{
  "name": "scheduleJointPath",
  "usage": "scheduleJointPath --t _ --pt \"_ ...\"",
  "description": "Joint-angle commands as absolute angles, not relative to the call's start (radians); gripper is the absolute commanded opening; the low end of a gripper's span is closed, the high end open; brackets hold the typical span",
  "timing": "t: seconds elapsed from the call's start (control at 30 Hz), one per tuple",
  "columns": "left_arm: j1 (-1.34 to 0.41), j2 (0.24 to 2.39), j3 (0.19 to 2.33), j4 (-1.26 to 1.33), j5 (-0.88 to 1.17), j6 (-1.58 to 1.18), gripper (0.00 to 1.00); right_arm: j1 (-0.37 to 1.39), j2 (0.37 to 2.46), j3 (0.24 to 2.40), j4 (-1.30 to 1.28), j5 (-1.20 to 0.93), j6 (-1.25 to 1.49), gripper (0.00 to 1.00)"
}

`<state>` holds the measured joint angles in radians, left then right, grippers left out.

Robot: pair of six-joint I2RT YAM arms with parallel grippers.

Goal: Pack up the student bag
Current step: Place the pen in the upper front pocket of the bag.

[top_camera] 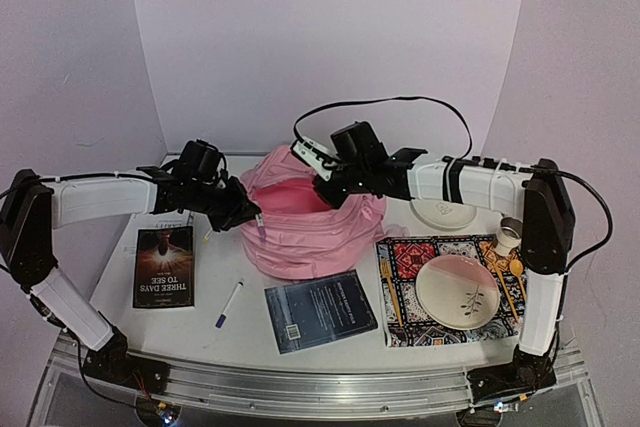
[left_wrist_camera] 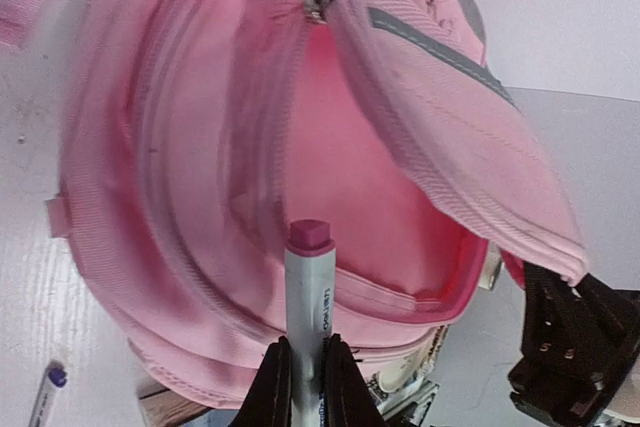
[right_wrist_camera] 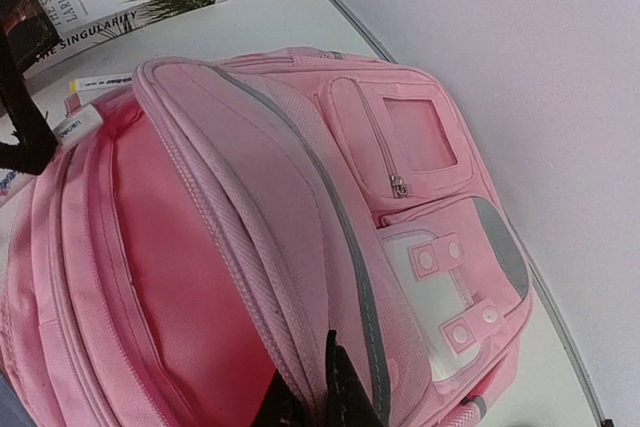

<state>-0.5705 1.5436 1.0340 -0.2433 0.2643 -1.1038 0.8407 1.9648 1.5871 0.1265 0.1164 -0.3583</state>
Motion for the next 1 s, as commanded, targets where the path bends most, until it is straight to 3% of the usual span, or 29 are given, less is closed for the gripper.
scheduleJointPath --t 0.0,0.43,0.8,0.97 --pt "-0.568 1.579 1.085 -0.095 0.365 -1.189 0.00 0.868 1.920 1.630 0.204 0.099 -0.324 0.00" --pt "-0.568 1.700 1.161 -0.005 0.311 -1.284 0.01 0.887 1.930 1.641 0.204 0.107 -0.312 0.00" --pt "-0.565 1.723 1.126 0.121 0.161 -1.449 0.13 0.894 1.933 1.646 0.204 0.116 -0.295 0.00" --pt "-0.565 1.735 1.132 0.140 0.147 -1.479 0.30 0.896 1.933 1.645 0.204 0.124 -0.294 0.00"
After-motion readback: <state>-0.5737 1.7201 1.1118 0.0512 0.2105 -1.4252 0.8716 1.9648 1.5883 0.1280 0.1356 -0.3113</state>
